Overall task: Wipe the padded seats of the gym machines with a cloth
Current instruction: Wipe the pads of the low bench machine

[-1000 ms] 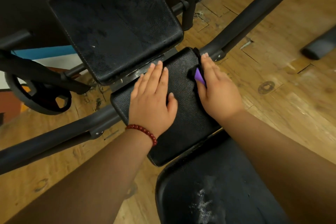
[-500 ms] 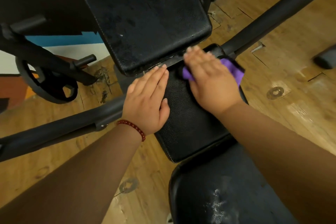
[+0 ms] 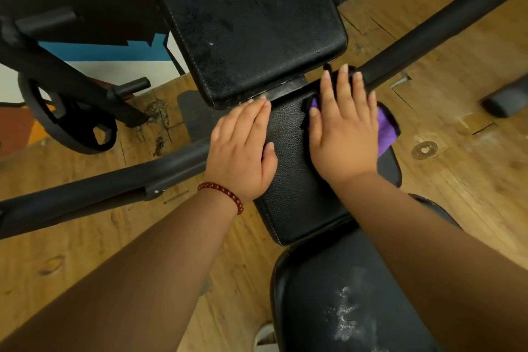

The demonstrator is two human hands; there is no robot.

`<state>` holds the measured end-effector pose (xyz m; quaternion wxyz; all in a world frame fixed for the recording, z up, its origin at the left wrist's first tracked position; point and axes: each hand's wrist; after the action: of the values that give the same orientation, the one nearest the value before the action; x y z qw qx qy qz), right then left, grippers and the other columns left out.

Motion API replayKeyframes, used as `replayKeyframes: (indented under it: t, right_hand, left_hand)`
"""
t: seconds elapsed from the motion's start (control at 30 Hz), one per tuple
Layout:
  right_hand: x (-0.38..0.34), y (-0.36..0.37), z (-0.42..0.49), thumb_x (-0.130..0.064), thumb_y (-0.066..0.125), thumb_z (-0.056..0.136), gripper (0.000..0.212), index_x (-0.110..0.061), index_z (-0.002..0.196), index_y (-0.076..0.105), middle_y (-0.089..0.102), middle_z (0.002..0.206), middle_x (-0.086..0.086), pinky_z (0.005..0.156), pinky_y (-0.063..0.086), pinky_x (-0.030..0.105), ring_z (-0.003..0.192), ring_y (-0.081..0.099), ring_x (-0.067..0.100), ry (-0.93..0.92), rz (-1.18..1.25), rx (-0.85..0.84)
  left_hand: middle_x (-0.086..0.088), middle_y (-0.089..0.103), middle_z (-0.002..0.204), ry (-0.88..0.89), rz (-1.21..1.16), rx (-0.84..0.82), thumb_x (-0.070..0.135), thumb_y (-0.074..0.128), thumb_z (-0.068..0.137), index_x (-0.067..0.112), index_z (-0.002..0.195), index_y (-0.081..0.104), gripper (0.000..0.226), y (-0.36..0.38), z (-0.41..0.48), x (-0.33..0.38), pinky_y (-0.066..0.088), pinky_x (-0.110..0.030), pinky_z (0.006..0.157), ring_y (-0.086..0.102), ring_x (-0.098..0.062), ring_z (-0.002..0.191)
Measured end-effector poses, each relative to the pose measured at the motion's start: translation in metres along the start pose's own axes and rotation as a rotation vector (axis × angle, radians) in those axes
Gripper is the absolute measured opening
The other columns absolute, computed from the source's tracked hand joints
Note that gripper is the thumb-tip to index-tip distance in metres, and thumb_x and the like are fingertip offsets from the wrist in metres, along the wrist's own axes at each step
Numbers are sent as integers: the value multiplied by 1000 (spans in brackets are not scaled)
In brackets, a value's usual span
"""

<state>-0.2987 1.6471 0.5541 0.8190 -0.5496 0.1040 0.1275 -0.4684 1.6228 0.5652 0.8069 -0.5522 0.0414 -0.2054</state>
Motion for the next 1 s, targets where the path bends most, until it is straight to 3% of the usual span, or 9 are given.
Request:
replayKeyframes:
  t: [0.23, 0.37, 0.5, 0.6, 0.7, 0.77, 0.83, 0.93, 1.0]
  right_hand:
    - [-66, 11, -35, -36, 28, 102, 54, -8, 148, 34, 30, 156, 12, 120, 14, 43, 147, 21, 27, -311, 104, -92]
    - [-85, 12, -37, -37, 31, 101, 56, -8, 148, 33, 29, 157, 10, 121, 13, 42, 147, 20, 24, -420, 160, -129]
    - [-75, -3, -34, -29, 30, 102, 52, -11, 150, 27, 20, 158, 3, 122, 4, 36, 148, 8, 15, -315, 464, -169]
    - [-49, -9, -33, -21, 34, 100, 48, -7, 146, 38, 32, 154, 8, 121, 8, 36, 146, 19, 21, -246, 390, -26]
    - [-23, -3, -34, -26, 31, 100, 49, -7, 144, 42, 37, 152, 10, 121, 8, 32, 144, 20, 15, -87, 376, 7]
    - [-16, 1, -36, -29, 27, 100, 52, -6, 144, 42, 35, 153, 9, 121, 5, 26, 144, 18, 11, -38, 414, -14]
    - [-15, 2, -38, -30, 26, 100, 52, -5, 143, 43, 35, 153, 11, 121, 5, 25, 144, 19, 12, -63, 404, -11]
    - [-16, 2, -39, -32, 27, 99, 54, -5, 145, 40, 33, 154, 13, 121, 5, 28, 145, 19, 18, -113, 339, -16]
    - [-15, 3, -41, -34, 29, 99, 55, -7, 146, 37, 31, 155, 13, 121, 4, 30, 147, 20, 23, -125, 300, -18]
  left_hand:
    - [-8, 32, 153, -360, -253, 17, 24, 28, 98, 7, 149, 30, 53, -18, -51, -11, 19, -36, 117, 21, -14, 141]
    - [-7, 34, 152, -426, -261, 1, 27, 24, 98, 7, 147, 33, 54, -29, -84, -25, 24, -42, 117, 23, -14, 141]
    - [-6, 36, 152, -394, -287, 54, 26, 26, 98, 7, 146, 35, 53, -42, -73, -19, 22, -38, 118, 24, -13, 141]
    - [-6, 35, 153, -228, -228, 40, 24, 30, 98, 8, 147, 34, 52, -45, -52, 3, 12, -32, 119, 22, -13, 143]
    - [-2, 17, 160, -141, -170, -109, 29, 27, 100, 14, 152, 22, 54, -33, -34, 25, -1, -31, 119, 1, -8, 146]
    - [2, -4, 162, -227, -130, -182, 36, 23, 102, 17, 153, 4, 57, -20, -29, 30, -13, -29, 116, -18, -6, 142]
    - [5, -18, 158, -322, -90, -164, 51, 18, 99, 18, 151, -7, 67, -11, -28, 34, -18, -28, 114, -24, -7, 141]
    - [6, -29, 152, -497, -142, -141, 71, 18, 89, 16, 149, -15, 87, -6, -26, 43, -13, -31, 117, -26, -9, 141]
    - [4, -23, 157, -584, -236, -90, 64, 29, 92, 15, 151, -10, 86, -5, -26, 45, -1, -34, 121, -21, -10, 142]
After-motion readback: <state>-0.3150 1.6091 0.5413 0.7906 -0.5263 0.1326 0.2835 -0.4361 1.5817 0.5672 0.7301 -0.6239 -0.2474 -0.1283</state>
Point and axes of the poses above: each hand's wrist, its own z-axis towards the middle knuckle, its own y-axis out of the palm, x = y × z
